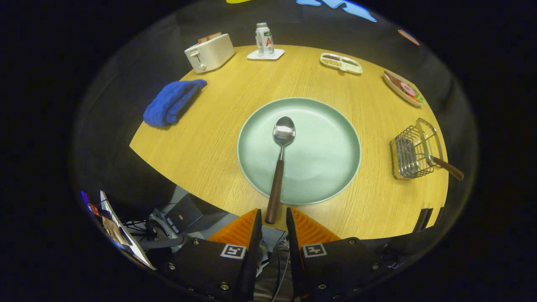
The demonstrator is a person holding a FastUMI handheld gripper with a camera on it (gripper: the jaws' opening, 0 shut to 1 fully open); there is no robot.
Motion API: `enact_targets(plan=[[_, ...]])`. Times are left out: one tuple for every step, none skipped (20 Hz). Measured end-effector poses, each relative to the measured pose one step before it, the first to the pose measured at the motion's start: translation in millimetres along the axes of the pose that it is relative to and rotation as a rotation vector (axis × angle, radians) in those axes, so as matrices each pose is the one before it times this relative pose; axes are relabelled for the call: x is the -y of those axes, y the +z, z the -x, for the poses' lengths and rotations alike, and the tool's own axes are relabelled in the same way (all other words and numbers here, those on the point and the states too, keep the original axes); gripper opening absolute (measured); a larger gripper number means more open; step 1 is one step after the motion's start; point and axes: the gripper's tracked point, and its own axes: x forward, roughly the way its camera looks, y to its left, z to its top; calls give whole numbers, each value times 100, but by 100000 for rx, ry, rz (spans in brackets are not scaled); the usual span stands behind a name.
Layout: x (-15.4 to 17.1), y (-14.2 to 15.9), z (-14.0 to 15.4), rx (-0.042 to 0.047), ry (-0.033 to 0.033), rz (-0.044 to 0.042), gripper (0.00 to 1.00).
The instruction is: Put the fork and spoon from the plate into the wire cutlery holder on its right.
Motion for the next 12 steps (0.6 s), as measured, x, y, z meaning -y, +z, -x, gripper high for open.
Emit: enact_targets(plan=[[-185, -71, -652, -1258, 4, -767, 35], [-106, 254, -455, -53, 6, -906, 35], [63, 116, -470, 303, -955, -931, 35], [-126, 12, -445, -359, 740, -1286, 35], [-185, -88, -320, -13, 463, -754, 35], [98, 13, -213, 839, 236, -1693, 35], [208, 197, 418, 1137, -513, -1585, 32], [153, 30, 261, 61, 894, 1403, 16], [639, -20, 21, 848, -2004, 2142, 16], [454, 337, -83, 3556, -587, 3443, 16], [229, -203, 519, -1787, -1466, 5284, 6], [7, 423, 558, 783, 1440, 1251, 6]])
